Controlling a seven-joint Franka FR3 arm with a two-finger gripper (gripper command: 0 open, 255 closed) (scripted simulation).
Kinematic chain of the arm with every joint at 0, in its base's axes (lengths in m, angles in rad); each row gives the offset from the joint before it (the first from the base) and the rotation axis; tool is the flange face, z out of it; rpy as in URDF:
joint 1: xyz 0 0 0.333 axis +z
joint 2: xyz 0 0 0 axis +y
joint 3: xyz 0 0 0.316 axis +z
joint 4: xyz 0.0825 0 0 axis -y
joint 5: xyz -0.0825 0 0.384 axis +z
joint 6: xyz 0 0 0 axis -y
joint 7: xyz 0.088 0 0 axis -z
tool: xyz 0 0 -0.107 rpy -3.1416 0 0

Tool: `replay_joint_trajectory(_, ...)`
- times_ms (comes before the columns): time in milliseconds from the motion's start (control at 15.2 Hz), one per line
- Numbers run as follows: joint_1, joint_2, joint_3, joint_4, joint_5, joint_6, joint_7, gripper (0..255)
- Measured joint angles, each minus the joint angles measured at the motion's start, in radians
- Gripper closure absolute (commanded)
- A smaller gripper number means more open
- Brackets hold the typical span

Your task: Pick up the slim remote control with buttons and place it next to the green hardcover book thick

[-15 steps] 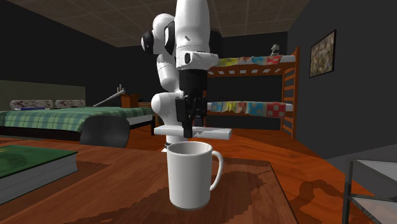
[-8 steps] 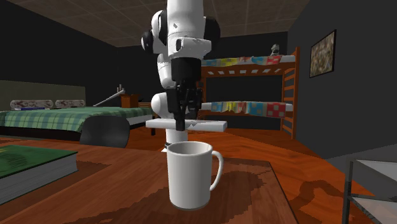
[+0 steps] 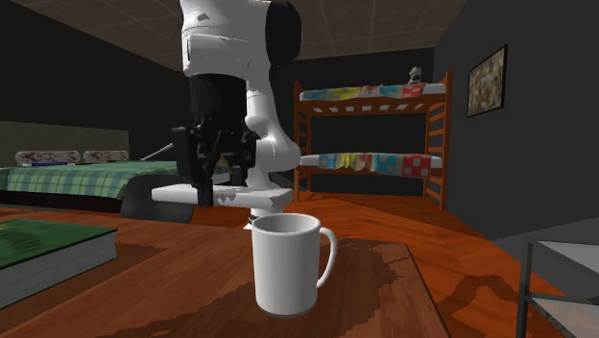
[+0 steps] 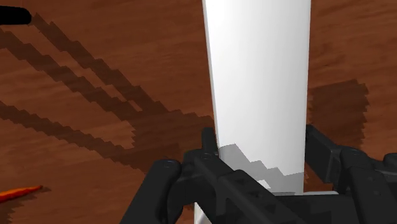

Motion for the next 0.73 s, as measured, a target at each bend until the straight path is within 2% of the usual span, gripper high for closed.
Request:
replay_joint_trajectory(330,-0.013,0.154,-0.102,0.150,0.074,-0.007,-0.163,255)
replay_joint_trajectory(726,-0.019,0.213,-0.126,0.136,0.109,0.056,-0.211,255)
